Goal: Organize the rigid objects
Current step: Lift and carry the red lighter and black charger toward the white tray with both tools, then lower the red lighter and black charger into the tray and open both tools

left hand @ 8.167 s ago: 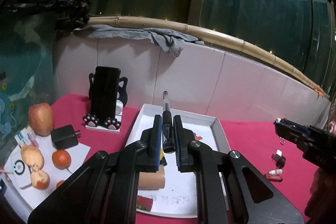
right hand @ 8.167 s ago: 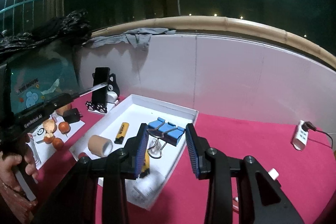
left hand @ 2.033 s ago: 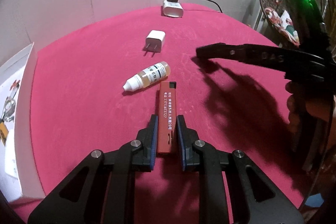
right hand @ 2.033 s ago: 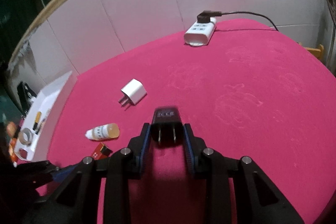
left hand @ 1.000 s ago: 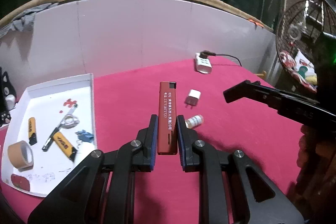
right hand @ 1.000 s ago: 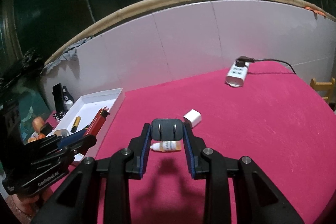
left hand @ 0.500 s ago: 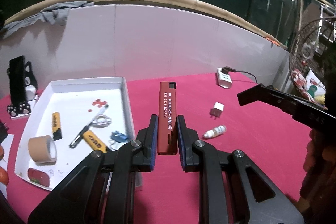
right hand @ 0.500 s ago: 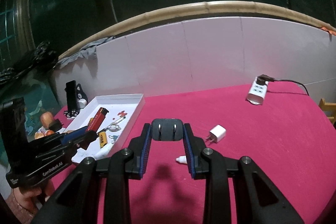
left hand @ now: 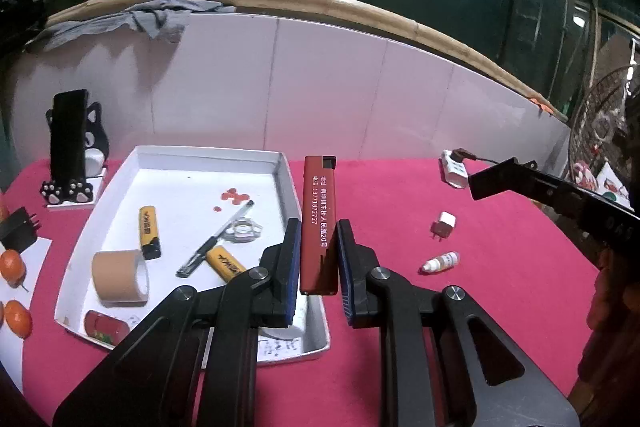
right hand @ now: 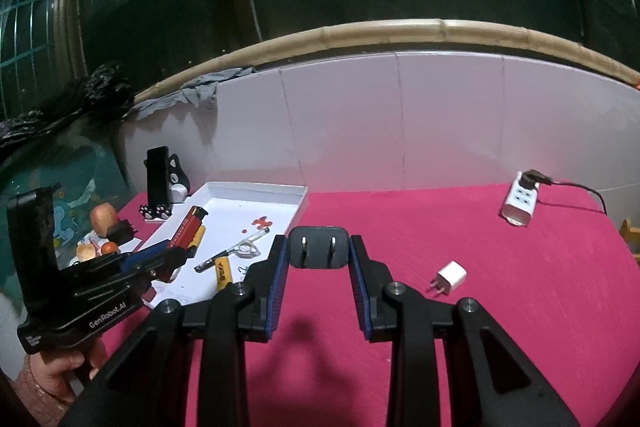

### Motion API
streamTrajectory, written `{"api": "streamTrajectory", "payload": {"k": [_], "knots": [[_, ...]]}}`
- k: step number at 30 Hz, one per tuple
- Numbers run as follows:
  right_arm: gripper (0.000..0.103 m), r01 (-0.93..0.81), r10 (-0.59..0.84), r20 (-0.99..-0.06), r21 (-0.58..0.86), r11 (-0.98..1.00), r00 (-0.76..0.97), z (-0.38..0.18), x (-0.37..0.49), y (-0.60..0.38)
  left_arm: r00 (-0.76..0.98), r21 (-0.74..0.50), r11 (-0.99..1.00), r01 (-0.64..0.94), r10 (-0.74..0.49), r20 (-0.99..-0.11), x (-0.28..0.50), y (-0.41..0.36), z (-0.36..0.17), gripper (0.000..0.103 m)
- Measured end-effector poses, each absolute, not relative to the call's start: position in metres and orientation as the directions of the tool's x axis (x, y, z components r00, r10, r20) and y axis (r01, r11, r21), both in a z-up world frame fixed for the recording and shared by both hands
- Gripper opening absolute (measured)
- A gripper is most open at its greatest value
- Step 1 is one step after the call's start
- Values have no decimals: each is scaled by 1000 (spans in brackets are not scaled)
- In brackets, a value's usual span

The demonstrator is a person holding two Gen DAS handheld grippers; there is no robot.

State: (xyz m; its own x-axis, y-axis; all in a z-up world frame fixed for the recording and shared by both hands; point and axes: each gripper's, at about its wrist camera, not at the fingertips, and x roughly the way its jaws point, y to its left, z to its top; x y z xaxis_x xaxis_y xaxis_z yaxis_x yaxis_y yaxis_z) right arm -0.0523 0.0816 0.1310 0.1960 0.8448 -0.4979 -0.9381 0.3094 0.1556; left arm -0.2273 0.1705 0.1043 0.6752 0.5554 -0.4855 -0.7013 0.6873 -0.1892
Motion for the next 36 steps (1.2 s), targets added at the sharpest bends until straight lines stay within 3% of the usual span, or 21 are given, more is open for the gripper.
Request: {"api": "streamTrajectory", "payload": {"k": [24, 36], "knots": [[29, -988, 854, -514, 79, 136, 76, 149, -113, 167, 562, -180, 553, -813, 668, -488, -292, 237, 116, 16], [29, -990, 810, -584, 68, 120, 58, 125, -126, 230, 484, -157, 488, -859, 673, -559, -295, 301, 103, 16]]}}
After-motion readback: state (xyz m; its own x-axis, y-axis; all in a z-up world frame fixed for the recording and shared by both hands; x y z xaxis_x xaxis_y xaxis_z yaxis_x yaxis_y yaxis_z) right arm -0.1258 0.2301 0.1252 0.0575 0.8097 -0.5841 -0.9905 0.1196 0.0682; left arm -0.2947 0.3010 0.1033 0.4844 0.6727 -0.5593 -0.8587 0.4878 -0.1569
